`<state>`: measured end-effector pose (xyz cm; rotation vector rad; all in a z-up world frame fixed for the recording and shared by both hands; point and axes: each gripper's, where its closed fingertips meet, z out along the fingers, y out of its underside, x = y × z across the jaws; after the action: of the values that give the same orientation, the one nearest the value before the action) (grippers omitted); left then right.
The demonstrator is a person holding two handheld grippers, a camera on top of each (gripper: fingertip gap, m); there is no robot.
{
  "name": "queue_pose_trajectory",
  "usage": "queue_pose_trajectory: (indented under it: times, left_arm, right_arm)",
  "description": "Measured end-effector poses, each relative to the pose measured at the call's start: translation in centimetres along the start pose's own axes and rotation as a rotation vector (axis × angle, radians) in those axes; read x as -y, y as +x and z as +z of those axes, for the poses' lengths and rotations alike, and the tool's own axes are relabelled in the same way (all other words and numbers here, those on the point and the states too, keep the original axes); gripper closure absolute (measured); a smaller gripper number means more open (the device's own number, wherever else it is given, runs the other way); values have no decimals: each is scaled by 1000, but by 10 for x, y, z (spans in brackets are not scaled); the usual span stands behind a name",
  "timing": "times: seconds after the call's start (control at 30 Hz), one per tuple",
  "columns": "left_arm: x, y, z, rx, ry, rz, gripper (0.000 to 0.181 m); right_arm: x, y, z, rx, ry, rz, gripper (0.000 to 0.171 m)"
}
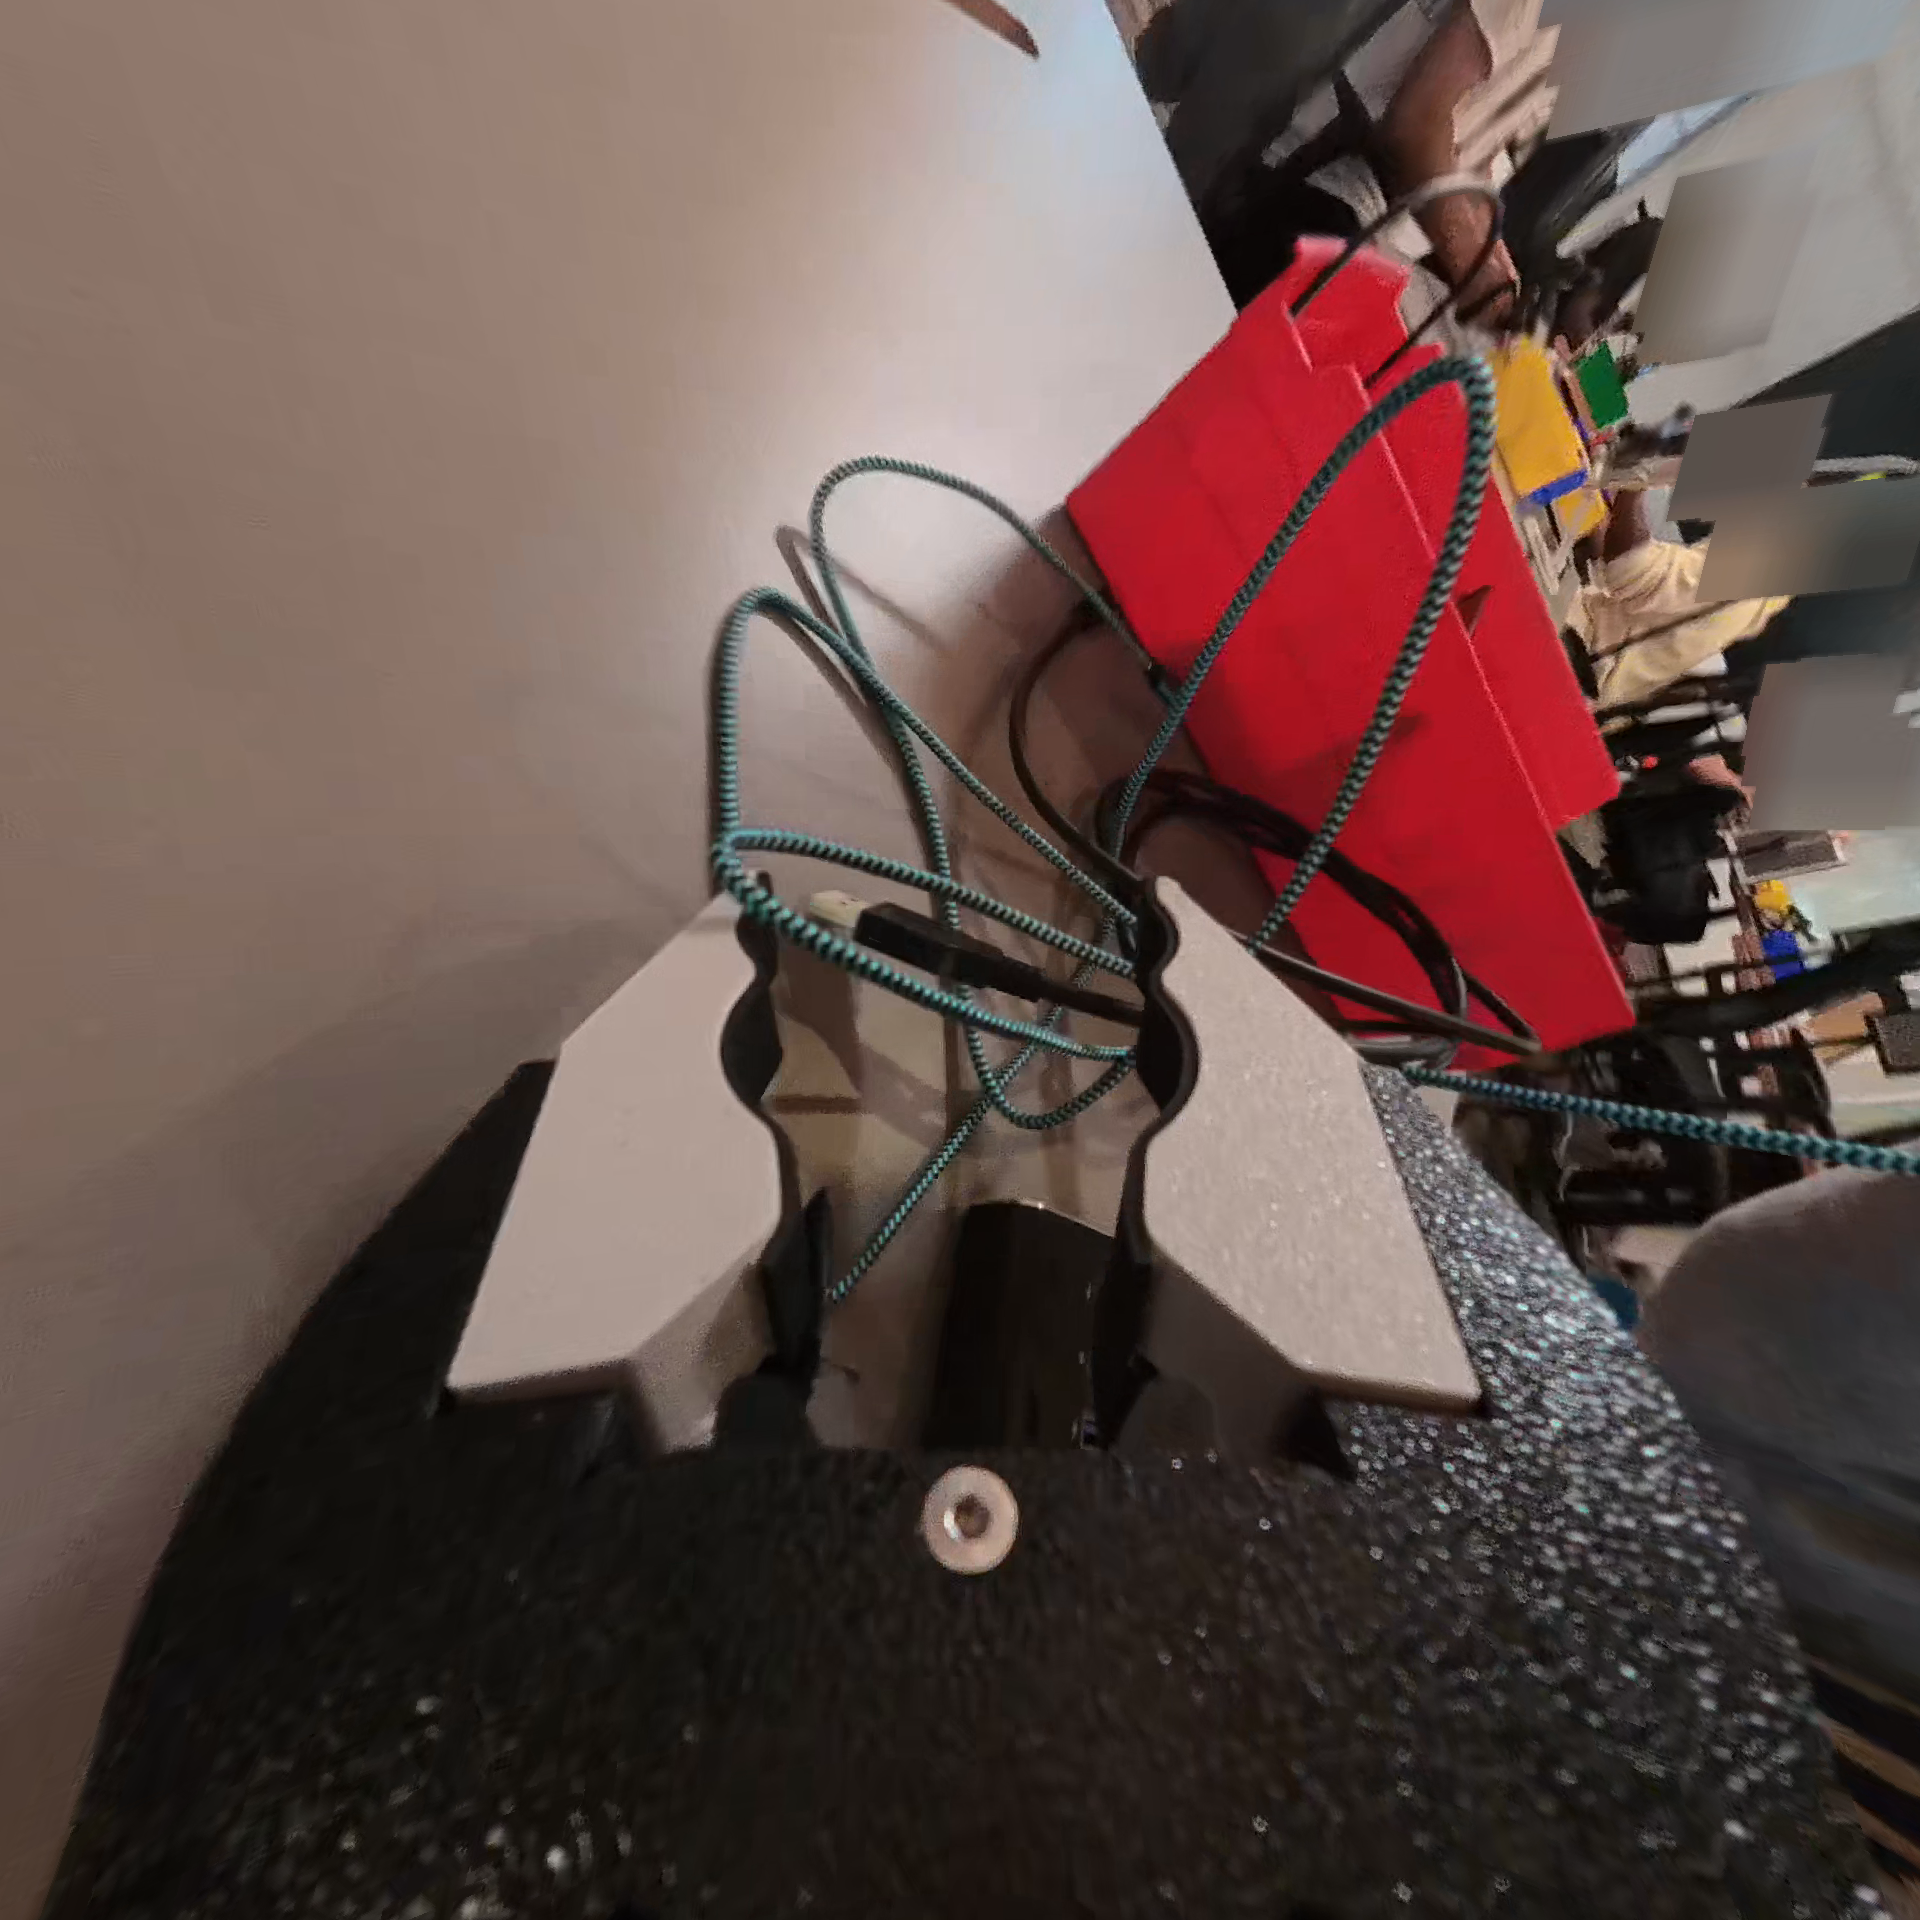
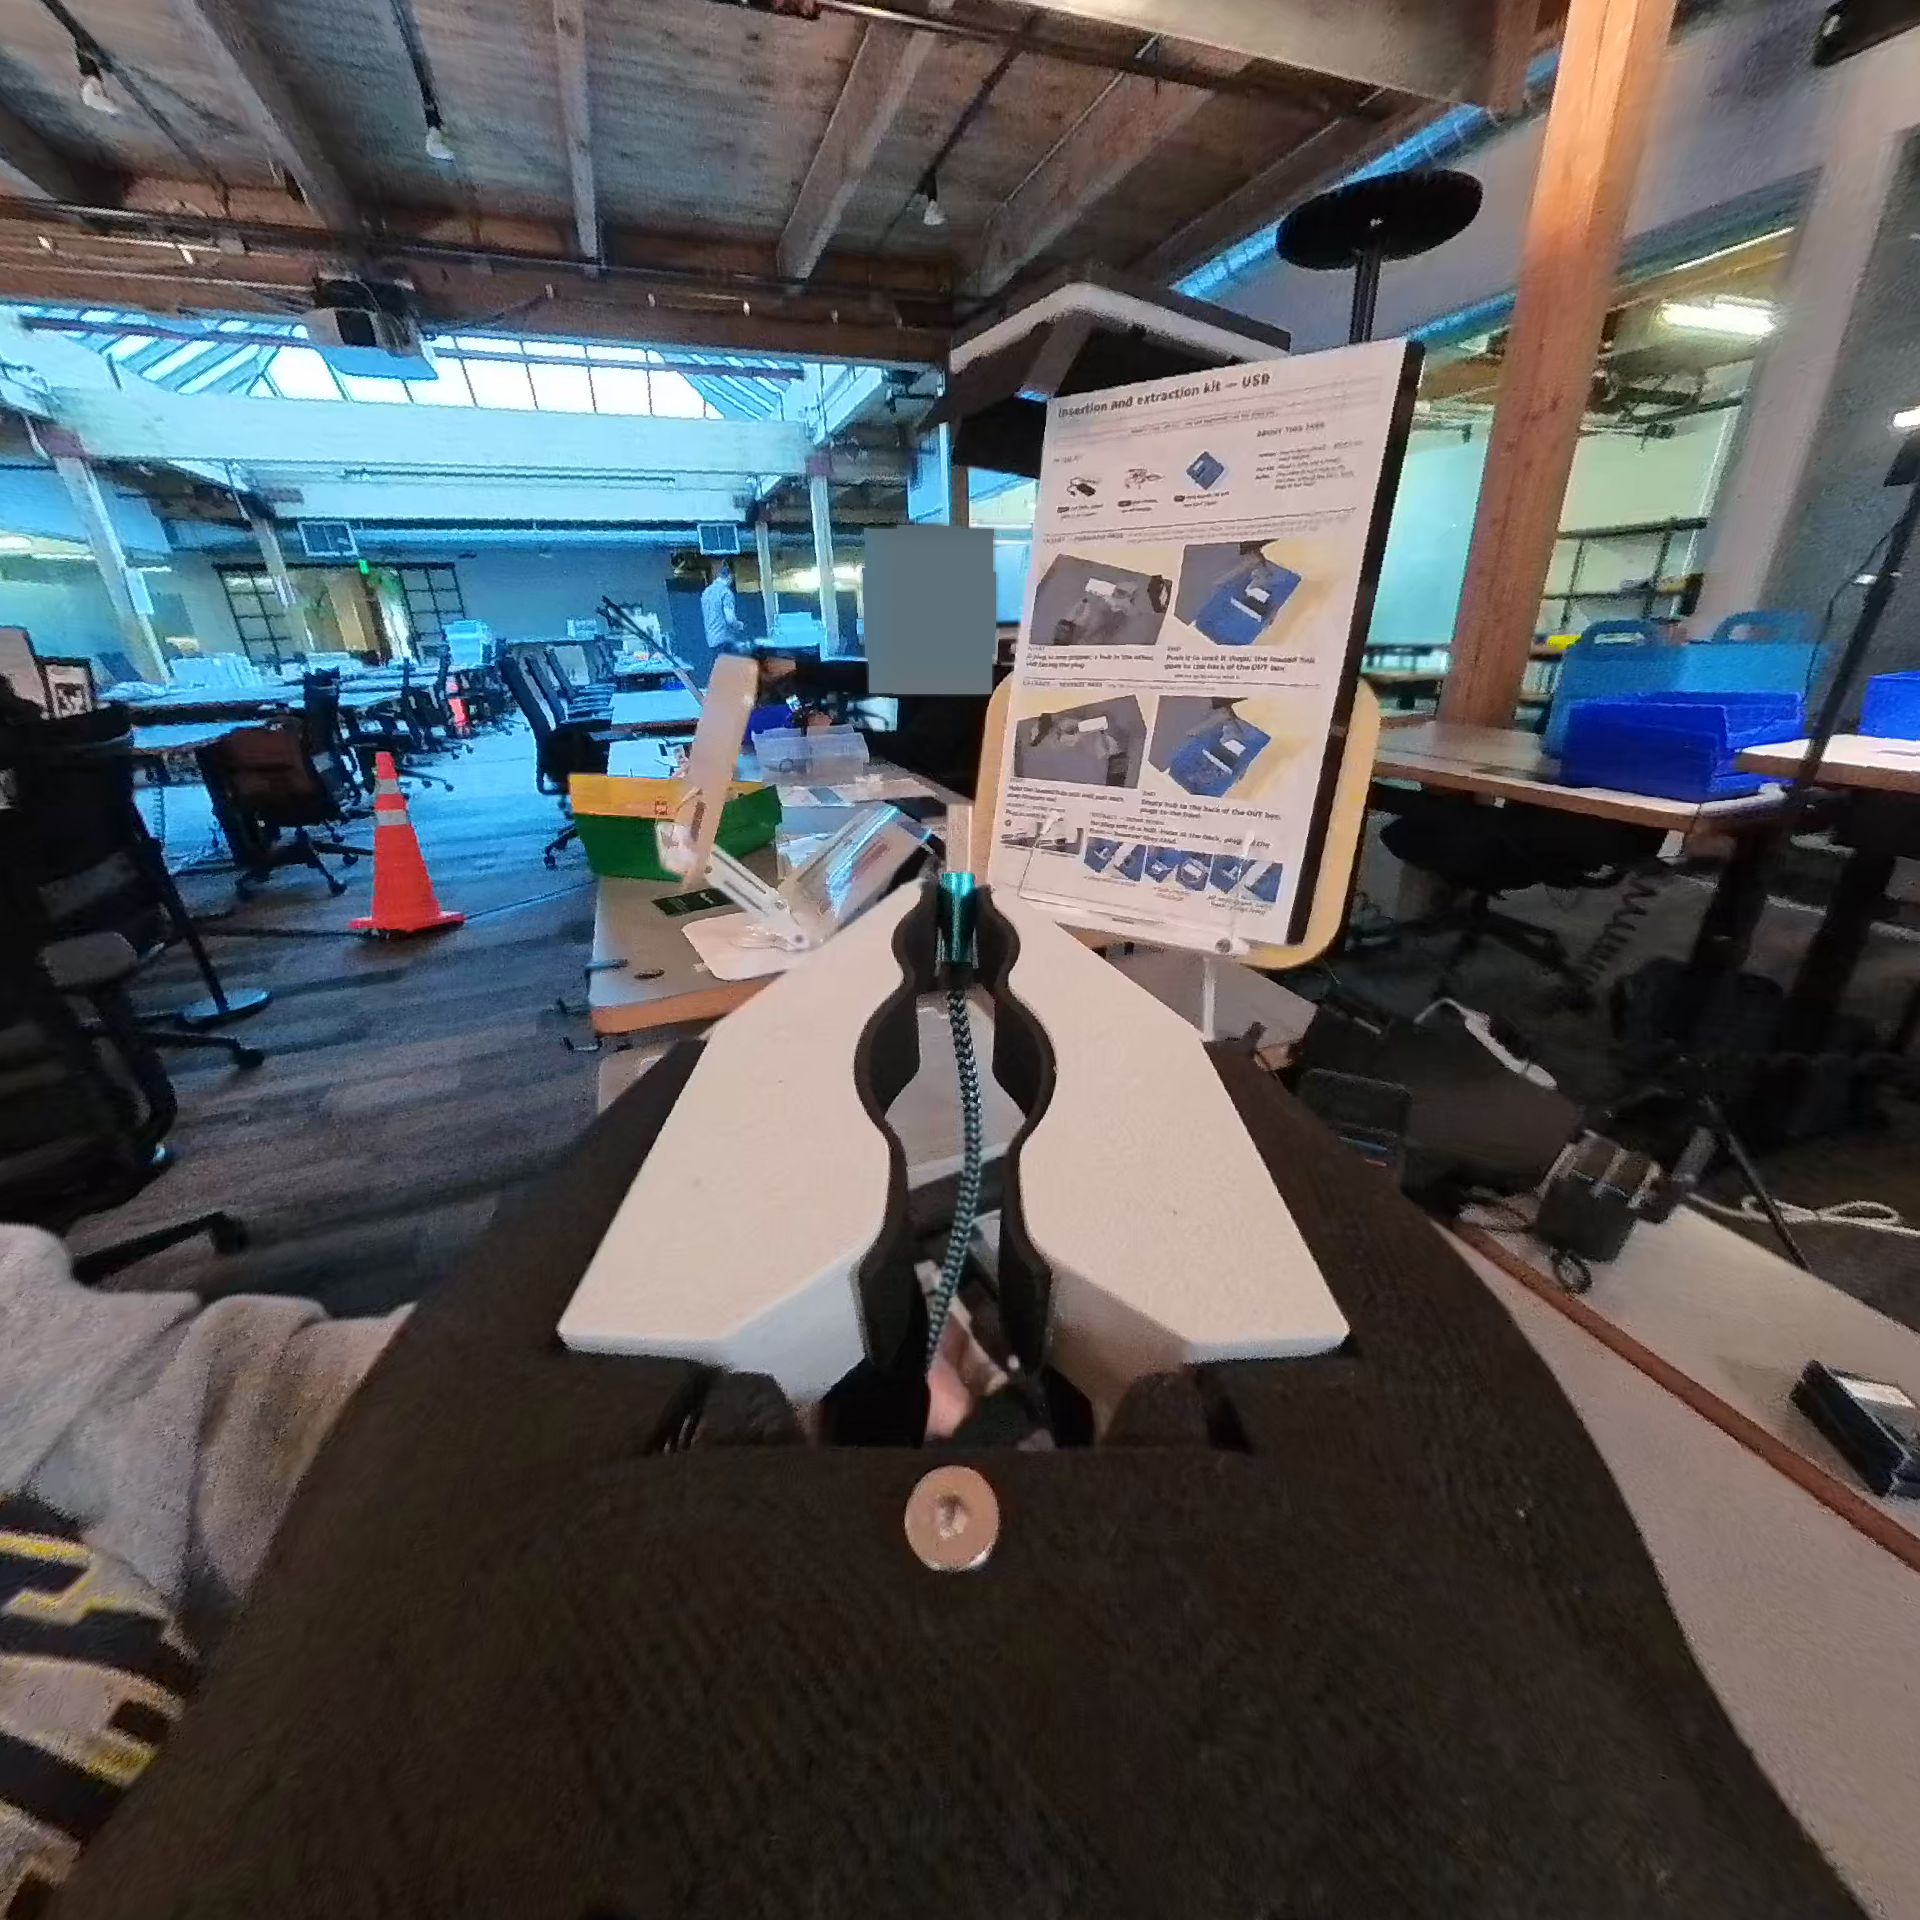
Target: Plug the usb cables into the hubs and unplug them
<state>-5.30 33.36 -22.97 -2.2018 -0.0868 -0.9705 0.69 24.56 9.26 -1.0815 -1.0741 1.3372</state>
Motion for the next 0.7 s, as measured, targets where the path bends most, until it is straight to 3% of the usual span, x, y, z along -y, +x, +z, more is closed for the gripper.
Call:
queue_pose_trajectory:
  times: [0.03,0.1,0.2,0.33,0.5,0.7]
  left_arm:
    - [-5,3,6,-19,-32,19,119]
    - [-15,2,13,-12,-87,44,152]
    - [-9,17,12,-90,-64,77,180]
    - [30,31,-21,-7,44,281,181]
    - [95,85,-77,16,180,501,181]
    - [151,126,-130,197,182,731,181]
  right_arm:
    - [-3,-2,-5,-1,5,4,166]
    - [-9,-6,-16,-1,9,14,166]
    - [-27,-7,-32,-27,-19,23,166]
    - [-75,-7,-54,-55,-137,42,166]
    - [-156,-25,-65,2,-388,73,163]
    - [-209,-33,-66,32,-607,118,108]
